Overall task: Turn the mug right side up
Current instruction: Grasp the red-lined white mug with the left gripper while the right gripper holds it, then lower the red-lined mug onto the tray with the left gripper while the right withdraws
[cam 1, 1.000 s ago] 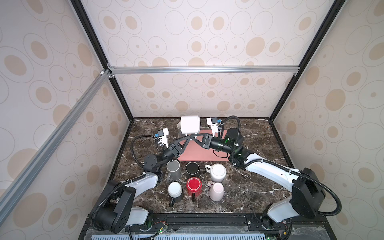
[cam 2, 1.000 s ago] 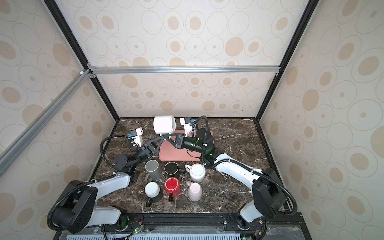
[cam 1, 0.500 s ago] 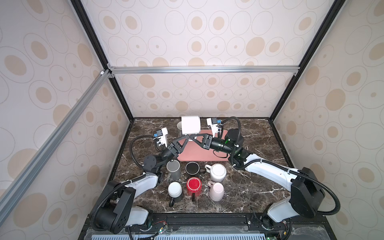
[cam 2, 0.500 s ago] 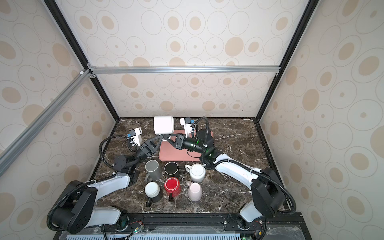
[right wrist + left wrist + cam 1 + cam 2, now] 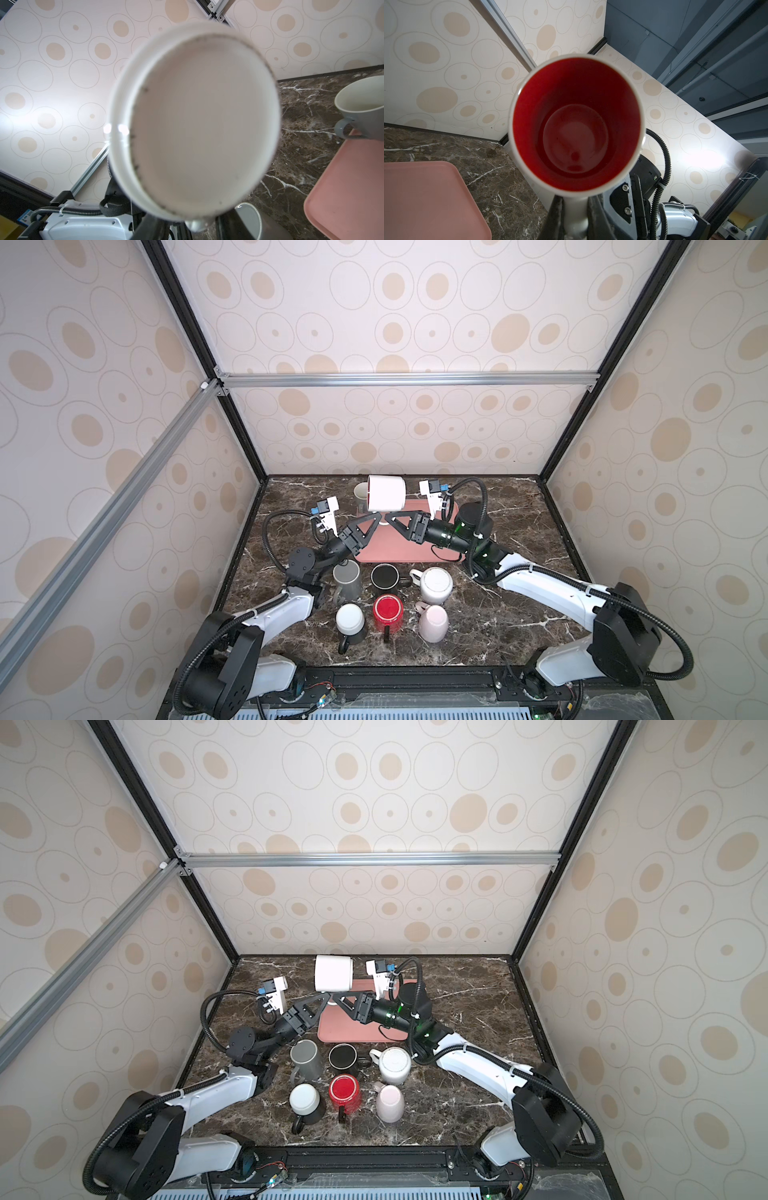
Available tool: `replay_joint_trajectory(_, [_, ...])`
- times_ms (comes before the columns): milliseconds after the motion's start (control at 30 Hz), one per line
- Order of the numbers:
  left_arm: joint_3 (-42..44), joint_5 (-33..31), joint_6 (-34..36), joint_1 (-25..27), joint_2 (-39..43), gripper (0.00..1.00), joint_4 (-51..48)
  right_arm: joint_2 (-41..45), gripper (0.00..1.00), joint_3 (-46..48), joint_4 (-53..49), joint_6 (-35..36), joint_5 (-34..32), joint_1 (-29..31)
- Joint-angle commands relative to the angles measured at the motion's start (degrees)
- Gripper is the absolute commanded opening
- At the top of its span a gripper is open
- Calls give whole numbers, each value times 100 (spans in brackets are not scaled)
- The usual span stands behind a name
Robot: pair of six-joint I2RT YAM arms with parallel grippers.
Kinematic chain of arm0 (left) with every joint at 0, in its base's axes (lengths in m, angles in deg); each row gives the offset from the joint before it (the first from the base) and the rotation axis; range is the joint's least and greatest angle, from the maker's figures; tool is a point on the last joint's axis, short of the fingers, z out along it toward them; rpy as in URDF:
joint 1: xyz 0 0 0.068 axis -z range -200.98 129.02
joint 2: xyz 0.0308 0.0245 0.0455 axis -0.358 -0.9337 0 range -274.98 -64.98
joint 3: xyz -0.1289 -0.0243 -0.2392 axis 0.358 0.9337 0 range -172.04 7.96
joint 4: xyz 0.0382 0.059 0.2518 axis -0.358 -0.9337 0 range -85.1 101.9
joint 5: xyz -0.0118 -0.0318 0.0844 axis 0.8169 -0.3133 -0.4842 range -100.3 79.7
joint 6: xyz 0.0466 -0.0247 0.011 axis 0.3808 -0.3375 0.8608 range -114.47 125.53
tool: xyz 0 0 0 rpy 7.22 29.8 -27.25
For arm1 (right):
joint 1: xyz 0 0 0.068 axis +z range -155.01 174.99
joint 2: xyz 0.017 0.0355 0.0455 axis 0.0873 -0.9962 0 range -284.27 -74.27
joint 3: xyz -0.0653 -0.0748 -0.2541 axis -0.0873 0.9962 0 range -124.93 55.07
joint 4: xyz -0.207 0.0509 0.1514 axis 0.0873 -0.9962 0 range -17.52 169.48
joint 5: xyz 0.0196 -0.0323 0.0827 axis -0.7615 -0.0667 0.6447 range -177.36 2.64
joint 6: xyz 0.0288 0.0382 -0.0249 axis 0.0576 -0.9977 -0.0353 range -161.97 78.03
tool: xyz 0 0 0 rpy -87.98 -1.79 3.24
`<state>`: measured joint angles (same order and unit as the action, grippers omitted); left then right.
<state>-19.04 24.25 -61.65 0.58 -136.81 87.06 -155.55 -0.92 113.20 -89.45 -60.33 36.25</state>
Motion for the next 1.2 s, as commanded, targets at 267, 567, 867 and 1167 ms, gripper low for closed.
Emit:
replay_joint_trajectory(267, [-1003, -1089, 2091, 1, 660, 0, -3342, 1043, 47, 577, -940, 717, -888, -143])
replay_joint_trajectory(567, [-2314, -2675, 3799, 29, 87, 0, -6225, 1551, 48, 1096, -1330, 689, -1226, -416])
replay_joint_trajectory(867, [-3425, -2751, 4745, 23, -1229, 0, -7782, 1667, 48, 1177, -1417, 676, -1182, -549])
replay_joint_trajectory(1167, [-3143, -2743, 4821, 26, -1727, 0, -8002, 1740, 49, 1233, -1464, 653, -1152, -652])
